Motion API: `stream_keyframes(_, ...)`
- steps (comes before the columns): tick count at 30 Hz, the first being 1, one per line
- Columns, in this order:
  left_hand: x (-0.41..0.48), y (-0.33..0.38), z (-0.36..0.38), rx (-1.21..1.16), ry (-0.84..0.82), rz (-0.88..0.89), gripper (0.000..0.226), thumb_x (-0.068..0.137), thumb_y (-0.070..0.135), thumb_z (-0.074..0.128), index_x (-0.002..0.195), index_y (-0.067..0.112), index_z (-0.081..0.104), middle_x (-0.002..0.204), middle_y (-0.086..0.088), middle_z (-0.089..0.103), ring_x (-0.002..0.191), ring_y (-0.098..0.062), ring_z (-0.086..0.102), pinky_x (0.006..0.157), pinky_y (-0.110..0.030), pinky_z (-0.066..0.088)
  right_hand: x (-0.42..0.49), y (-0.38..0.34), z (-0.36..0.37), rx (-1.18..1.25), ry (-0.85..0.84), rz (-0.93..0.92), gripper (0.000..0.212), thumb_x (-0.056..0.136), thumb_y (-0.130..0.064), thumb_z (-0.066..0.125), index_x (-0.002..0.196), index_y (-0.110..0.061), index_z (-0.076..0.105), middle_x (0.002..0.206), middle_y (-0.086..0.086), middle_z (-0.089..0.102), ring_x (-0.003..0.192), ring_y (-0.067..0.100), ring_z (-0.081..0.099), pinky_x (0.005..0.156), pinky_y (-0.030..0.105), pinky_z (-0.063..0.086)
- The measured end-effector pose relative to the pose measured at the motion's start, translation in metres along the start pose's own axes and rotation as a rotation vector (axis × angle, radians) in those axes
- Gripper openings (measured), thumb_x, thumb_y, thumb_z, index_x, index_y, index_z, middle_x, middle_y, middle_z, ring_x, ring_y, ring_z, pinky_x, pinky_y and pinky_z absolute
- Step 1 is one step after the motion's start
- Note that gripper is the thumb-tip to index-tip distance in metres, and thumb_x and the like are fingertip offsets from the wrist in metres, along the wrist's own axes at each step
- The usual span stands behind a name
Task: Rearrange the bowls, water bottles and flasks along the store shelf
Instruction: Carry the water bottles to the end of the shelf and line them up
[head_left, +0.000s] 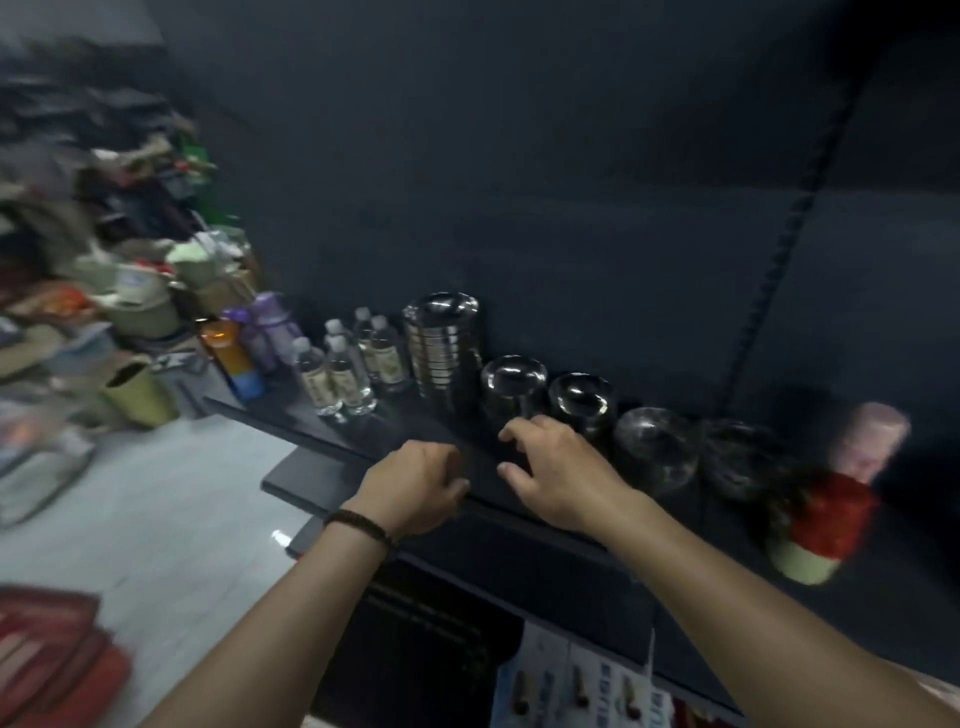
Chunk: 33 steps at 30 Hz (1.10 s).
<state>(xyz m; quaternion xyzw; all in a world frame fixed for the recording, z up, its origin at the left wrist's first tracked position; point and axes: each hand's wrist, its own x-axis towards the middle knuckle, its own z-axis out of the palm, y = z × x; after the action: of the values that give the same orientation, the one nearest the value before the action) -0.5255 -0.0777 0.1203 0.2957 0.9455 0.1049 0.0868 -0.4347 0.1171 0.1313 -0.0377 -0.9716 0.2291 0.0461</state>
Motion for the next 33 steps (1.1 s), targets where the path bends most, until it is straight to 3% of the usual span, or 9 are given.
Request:
stream_keyframes(5,0.027,-0.074,-0.028,0.031,0.045,-0.138,0.025,0.098,0.048,0.062,0.109,0.027,0.07,0.11,-0.002,0.075,0.105,-0.027,0.071,0.082,-0.039,0.059,0.086,-0.032,0.028,0.047,-0.057,-0.133,0.039,0.1,-0.047,0.065,0.135,-0.03,0.06,0.127,-0.006,0.061,0.113,0.018,0.064,0.095,0.04,0.058)
stream_keyframes(14,0.071,-0.207,-0.063,-0.108,0.066,-0.302,0.025,0.099,0.043,0.065,0.115,0.027,0.075,0.115,0.002,0.078,0.105,-0.018,0.073,0.094,-0.039,0.061,0.23,-0.104,0.075,0.068,-0.158,-0.208,0.026,0.099,-0.038,0.07,0.122,-0.026,0.066,0.118,-0.003,0.066,0.103,0.019,0.066,0.09,0.041,0.059)
stream_keyframes(17,0.098,-0.26,-0.062,-0.182,0.06,-0.31,0.026,0.098,0.04,0.066,0.119,0.027,0.072,0.117,0.001,0.076,0.103,-0.017,0.07,0.091,-0.036,0.06,0.284,-0.13,0.095,0.044,-0.171,-0.199,0.017,0.099,-0.037,0.068,0.114,-0.028,0.065,0.113,-0.004,0.067,0.097,0.018,0.066,0.082,0.037,0.057)
stream_keyframes(20,0.128,-0.315,-0.059,-0.271,0.077,-0.313,0.04,0.095,0.041,0.069,0.131,0.024,0.065,0.122,-0.002,0.072,0.108,-0.02,0.068,0.09,-0.032,0.057,0.342,-0.163,0.117,0.046,-0.136,-0.164,0.014,0.1,-0.038,0.063,0.107,-0.026,0.063,0.105,-0.003,0.068,0.089,0.018,0.067,0.079,0.039,0.059)
stream_keyframes(25,0.17,-0.383,-0.047,-0.414,0.107,-0.298,0.046,0.095,0.038,0.072,0.136,0.02,0.059,0.133,-0.008,0.067,0.12,-0.028,0.067,0.1,-0.042,0.056,0.434,-0.214,0.159,-0.033,-0.087,-0.083,0.014,0.1,-0.031,0.055,0.11,-0.024,0.062,0.11,0.002,0.062,0.096,0.024,0.063,0.083,0.042,0.053)
stream_keyframes(30,0.204,-0.427,-0.035,-0.451,0.065,-0.253,0.048,0.097,0.034,0.073,0.137,0.013,0.054,0.133,-0.013,0.061,0.123,-0.033,0.06,0.099,-0.041,0.051,0.491,-0.224,0.198,-0.187,-0.105,-0.046,0.029,0.102,-0.021,0.057,0.129,-0.014,0.054,0.119,0.012,0.059,0.107,0.029,0.059,0.078,0.038,0.037)
stream_keyframes(33,0.215,-0.442,-0.032,-0.457,0.016,-0.227,0.046,0.099,0.035,0.071,0.136,0.013,0.054,0.13,-0.012,0.061,0.12,-0.032,0.061,0.095,-0.039,0.051,0.51,-0.224,0.218,-0.198,-0.163,-0.026,0.02,0.098,-0.017,0.061,0.118,-0.014,0.059,0.109,0.007,0.06,0.097,0.025,0.062,0.071,0.03,0.04)
